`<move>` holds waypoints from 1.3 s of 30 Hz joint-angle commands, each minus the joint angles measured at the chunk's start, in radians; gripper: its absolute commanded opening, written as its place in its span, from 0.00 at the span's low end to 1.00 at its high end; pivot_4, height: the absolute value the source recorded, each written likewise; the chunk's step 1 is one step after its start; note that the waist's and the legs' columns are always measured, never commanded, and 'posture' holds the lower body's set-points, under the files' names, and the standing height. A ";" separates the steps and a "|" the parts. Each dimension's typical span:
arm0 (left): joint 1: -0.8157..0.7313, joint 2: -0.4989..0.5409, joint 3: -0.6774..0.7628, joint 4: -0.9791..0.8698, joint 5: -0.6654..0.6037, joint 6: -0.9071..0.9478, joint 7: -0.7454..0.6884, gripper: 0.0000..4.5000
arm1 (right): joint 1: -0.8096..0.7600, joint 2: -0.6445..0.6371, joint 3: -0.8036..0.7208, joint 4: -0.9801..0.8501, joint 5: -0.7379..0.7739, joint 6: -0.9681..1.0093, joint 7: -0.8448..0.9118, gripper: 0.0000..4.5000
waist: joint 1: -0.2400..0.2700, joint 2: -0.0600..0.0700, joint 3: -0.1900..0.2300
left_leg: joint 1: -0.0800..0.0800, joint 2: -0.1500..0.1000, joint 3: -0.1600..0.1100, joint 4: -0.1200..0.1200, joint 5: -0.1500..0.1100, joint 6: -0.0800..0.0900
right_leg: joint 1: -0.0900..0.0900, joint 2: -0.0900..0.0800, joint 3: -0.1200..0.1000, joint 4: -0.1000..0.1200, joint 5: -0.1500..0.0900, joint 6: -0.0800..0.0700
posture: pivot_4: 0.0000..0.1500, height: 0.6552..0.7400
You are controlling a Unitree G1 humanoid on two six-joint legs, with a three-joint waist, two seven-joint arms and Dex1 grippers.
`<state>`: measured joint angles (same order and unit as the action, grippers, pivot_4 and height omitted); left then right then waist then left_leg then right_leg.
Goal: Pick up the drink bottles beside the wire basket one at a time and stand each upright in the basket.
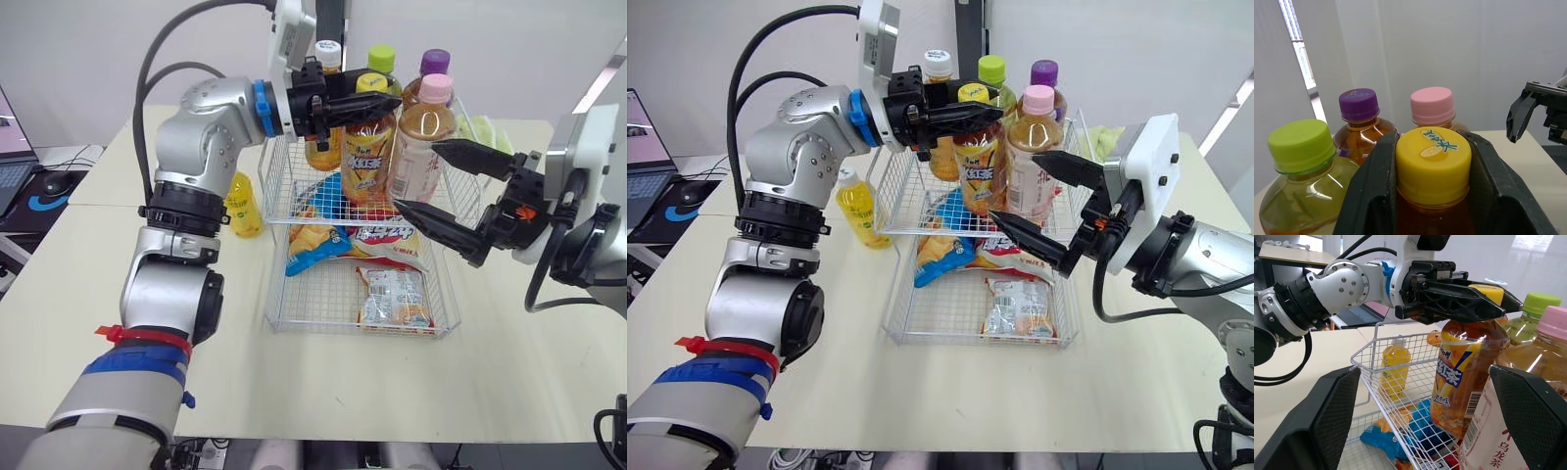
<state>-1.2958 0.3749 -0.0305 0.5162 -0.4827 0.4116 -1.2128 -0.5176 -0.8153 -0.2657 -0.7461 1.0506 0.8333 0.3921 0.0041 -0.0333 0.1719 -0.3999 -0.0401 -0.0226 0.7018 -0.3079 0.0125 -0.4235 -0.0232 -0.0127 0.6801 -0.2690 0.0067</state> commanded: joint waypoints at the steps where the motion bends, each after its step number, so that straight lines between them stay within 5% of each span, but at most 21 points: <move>1: 0.002 -0.005 0.017 -0.032 -0.004 -0.003 -0.012 0.31 | -0.001 -0.015 -0.028 -0.019 0.016 -0.019 -0.006 1.00 | -0.001 0.000 0.000 | 0.000 0.000 0.000 0.000 0.000 0.000 | 0.000 0.000 0.000 0.000 0.000 0.000 | 1.00 1.00; 12: -0.027 0.014 0.086 -0.080 -0.025 -0.028 0.018 1.00 | -0.023 -0.012 0.002 0.014 0.006 -0.036 0.037 1.00 | -0.003 0.000 0.000 | 0.000 0.000 0.000 0.000 0.000 0.000 | 0.000 0.000 0.000 0.000 0.000 0.000 | 1.00 1.00; 20: 0.044 0.128 0.180 -0.267 -0.076 0.097 0.107 1.00 | -0.066 0.007 0.060 0.063 -0.014 -0.061 0.104 1.00 | -0.008 0.002 -0.001 | 0.001 0.000 0.000 0.000 0.000 0.000 | 0.000 0.001 0.000 0.000 0.000 0.000 | 1.00 1.00; 30: 0.596 0.321 0.506 -0.548 0.016 0.019 0.450 1.00 | -0.226 0.130 0.205 0.212 -0.058 -0.118 0.275 1.00 | -0.011 0.003 -0.002 | 0.002 0.001 0.000 -0.001 0.001 -0.001 | -0.001 0.001 0.001 0.001 0.000 0.000 | 1.00 1.00; 39: 1.268 0.133 0.715 -0.924 -0.038 0.022 0.613 1.00 | -0.273 0.188 0.252 0.297 -0.120 -0.154 0.402 1.00 | 0.015 0.001 -0.003 | 0.002 0.001 -0.001 0.000 0.000 -0.001 | 0.002 0.000 -0.001 0.000 0.000 0.000 | 1.00 1.00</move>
<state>-0.0606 0.5246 0.6590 -0.3081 -0.4910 0.4498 -0.6235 -0.7712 -0.6242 0.0031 -0.4452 0.9401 0.7036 0.7742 0.0189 -0.0321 0.1690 -0.3970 -0.0392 -0.0240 0.7014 -0.3078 0.0119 -0.4211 -0.0235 -0.0134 0.6798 -0.2685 0.0067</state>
